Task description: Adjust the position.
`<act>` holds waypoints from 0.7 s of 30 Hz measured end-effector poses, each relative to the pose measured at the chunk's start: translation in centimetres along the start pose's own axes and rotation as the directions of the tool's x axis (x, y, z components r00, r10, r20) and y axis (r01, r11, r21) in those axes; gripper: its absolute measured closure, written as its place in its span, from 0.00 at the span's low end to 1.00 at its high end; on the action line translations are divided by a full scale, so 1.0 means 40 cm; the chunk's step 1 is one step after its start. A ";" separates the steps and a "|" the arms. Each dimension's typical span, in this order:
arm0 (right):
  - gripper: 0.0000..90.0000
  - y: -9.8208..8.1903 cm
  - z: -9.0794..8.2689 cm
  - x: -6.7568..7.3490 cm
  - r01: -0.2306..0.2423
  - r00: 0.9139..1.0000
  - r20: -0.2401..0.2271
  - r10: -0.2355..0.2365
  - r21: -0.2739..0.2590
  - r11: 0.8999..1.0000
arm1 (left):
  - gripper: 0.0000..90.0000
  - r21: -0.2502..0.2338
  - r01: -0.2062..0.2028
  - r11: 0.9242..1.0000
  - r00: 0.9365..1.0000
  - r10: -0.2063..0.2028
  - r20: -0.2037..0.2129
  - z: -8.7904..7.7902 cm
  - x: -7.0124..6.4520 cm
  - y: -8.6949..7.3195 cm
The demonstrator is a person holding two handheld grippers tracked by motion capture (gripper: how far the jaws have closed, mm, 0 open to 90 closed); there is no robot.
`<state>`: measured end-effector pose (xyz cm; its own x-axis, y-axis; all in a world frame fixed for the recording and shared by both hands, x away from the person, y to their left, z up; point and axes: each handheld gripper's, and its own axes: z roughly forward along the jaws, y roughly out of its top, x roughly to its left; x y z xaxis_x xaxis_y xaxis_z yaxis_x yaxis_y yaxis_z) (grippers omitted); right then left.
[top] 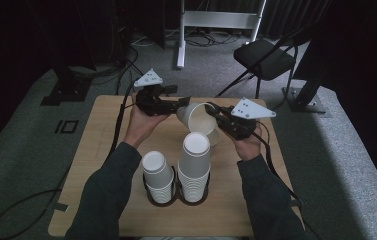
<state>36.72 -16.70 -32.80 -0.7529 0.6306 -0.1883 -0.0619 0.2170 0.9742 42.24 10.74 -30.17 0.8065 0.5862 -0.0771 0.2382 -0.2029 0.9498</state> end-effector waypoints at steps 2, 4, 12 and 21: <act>0.93 -0.001 0.004 -0.004 -0.003 1.000 0.005 0.003 0.000 1.000 | 0.36 0.006 0.002 1.000 1.000 -0.002 -0.002 0.004 0.001 -0.002; 0.92 -0.002 0.008 -0.009 -0.016 1.000 0.008 0.016 -0.003 1.000 | 0.36 0.017 -0.004 1.000 1.000 0.004 -0.012 0.010 0.001 -0.005; 0.91 0.008 0.010 -0.029 -0.056 0.998 0.025 0.056 -0.014 0.998 | 0.36 0.069 -0.028 0.997 0.999 0.030 -0.020 0.026 -0.001 -0.018; 0.92 0.008 0.009 -0.037 -0.064 0.997 0.030 0.064 -0.004 0.998 | 0.36 0.028 -0.017 0.999 0.999 0.018 -0.040 0.009 0.009 -0.017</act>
<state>38.03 -17.29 -32.25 -0.7355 0.6651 -0.1289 -0.0160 0.1732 0.9848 42.57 10.78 -30.94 0.7886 0.6131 -0.0474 0.2391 -0.2347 0.9422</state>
